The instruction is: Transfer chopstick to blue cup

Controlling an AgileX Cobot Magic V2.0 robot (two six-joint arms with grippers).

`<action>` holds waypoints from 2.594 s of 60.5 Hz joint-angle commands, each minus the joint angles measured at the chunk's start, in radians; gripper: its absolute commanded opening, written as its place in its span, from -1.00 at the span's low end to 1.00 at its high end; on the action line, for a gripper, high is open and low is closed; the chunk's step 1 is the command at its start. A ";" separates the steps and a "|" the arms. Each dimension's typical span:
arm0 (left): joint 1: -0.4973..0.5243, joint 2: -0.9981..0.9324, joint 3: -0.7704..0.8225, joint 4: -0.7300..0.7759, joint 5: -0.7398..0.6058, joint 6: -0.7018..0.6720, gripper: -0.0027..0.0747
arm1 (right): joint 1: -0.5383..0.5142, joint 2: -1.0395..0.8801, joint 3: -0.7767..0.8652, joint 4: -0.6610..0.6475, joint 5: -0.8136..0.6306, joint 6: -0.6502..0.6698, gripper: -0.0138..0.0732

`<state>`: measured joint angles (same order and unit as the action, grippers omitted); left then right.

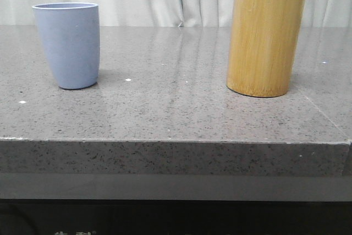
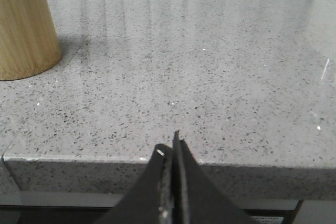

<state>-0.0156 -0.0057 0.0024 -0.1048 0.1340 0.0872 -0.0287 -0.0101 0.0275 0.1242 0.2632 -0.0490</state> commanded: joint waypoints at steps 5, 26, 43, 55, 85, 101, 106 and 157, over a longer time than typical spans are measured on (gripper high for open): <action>0.000 -0.023 0.007 -0.009 -0.087 -0.011 -0.98 | -0.006 -0.021 -0.004 0.002 -0.088 -0.005 -0.88; 0.000 -0.023 0.007 -0.009 -0.087 -0.011 -0.98 | -0.006 -0.021 -0.004 0.002 -0.088 -0.005 -0.88; 0.000 -0.023 0.007 -0.009 -0.087 -0.011 -0.98 | -0.006 -0.021 -0.004 0.002 -0.088 -0.005 -0.88; 0.000 -0.023 0.007 -0.009 -0.087 -0.011 -0.98 | -0.006 -0.021 -0.004 0.002 -0.088 -0.005 -0.88; 0.000 -0.023 0.007 -0.009 -0.087 -0.011 -0.98 | -0.006 -0.021 -0.004 0.002 -0.092 -0.005 -0.88; 0.000 -0.023 0.007 -0.009 -0.087 -0.011 -0.98 | -0.006 -0.021 -0.004 0.002 -0.126 -0.005 -0.88; 0.000 -0.023 0.007 -0.009 -0.087 -0.011 -0.98 | -0.006 -0.021 -0.004 0.002 -0.126 -0.005 -0.88; 0.000 0.376 -0.571 -0.027 0.119 0.000 -0.98 | -0.005 0.332 -0.630 0.004 0.066 -0.005 -0.88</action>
<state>-0.0156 0.2624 -0.4989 -0.1343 0.3226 0.0857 -0.0287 0.2300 -0.5152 0.1263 0.3508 -0.0490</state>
